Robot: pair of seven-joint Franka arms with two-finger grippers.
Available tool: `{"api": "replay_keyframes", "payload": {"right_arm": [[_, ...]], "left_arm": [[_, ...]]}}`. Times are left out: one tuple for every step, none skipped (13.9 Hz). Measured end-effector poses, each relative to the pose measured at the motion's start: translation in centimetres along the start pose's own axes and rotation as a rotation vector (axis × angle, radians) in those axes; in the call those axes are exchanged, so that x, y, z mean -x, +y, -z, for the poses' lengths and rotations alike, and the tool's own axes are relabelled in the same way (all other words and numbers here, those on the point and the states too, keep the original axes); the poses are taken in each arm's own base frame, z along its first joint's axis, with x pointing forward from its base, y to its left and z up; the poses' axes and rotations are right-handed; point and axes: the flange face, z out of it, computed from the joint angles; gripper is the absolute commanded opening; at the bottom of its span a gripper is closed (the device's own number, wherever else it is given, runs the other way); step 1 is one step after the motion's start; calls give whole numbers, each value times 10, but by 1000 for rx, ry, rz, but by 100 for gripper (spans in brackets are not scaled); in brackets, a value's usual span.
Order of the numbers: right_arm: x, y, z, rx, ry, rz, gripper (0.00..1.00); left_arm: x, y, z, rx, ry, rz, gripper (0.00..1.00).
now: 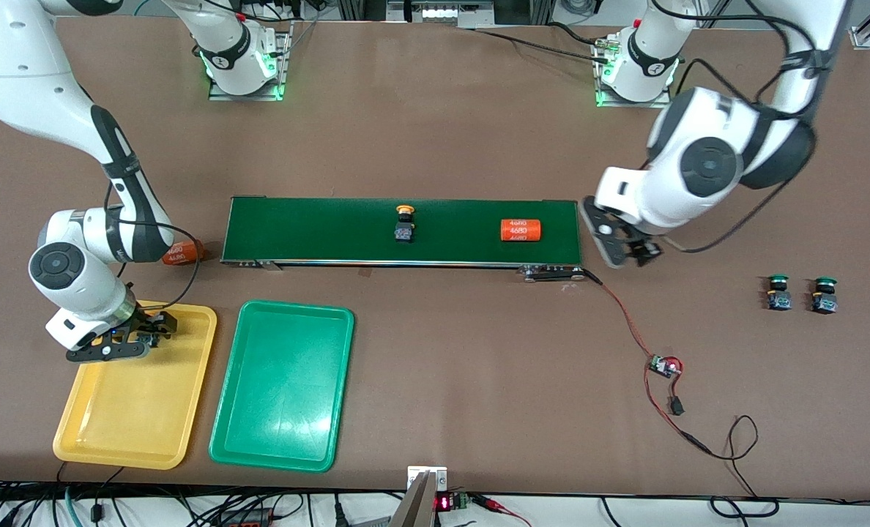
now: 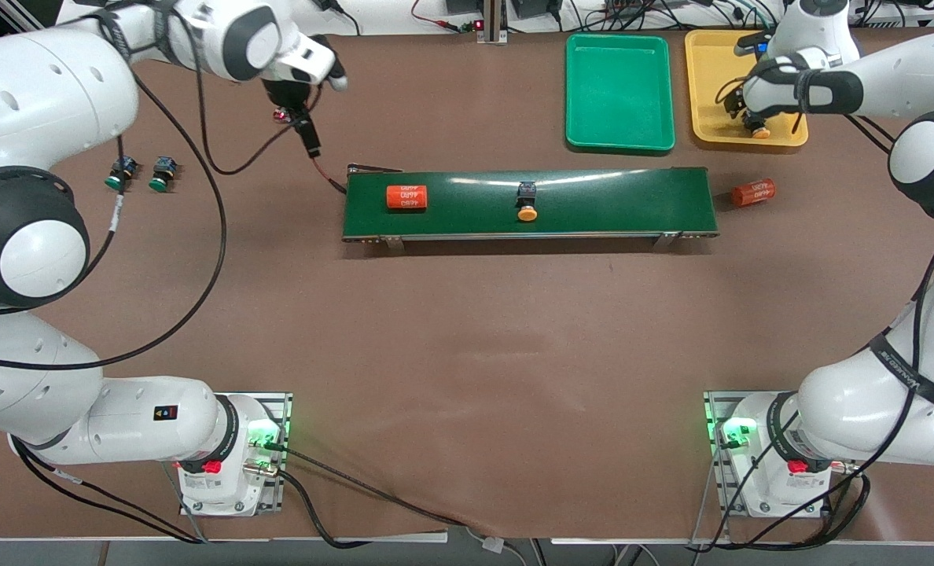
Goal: Sort buttons by color to trays
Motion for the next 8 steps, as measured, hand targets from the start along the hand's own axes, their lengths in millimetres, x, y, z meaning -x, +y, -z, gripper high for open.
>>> {"api": "replay_keyframes", "payload": {"right_arm": [[-1, -13, 22, -25, -37, -24, 100], [-1, -29, 48, -52, -74, -48, 100], [1, -46, 74, -77, -107, -76, 100], [7, -62, 98, -102, -135, -107, 100], [15, -76, 116, -127, -154, -135, 100], [26, -89, 127, -144, -171, -157, 100], [39, -101, 132, -152, -191, -169, 100], [52, -116, 133, -155, -211, -178, 100]], "left_arm": [[18, -18, 5, 3, -7, 86, 100], [36, -35, 8, 6, -11, 175, 100], [55, -52, 8, 7, -14, 263, 100], [74, -68, 6, 8, -16, 343, 100], [92, -83, 4, 3, -12, 408, 100], [108, -99, 3, -17, 10, 459, 100], [123, -118, 1, -50, 43, 508, 100], [139, -138, -5, -89, 80, 552, 100]]}}
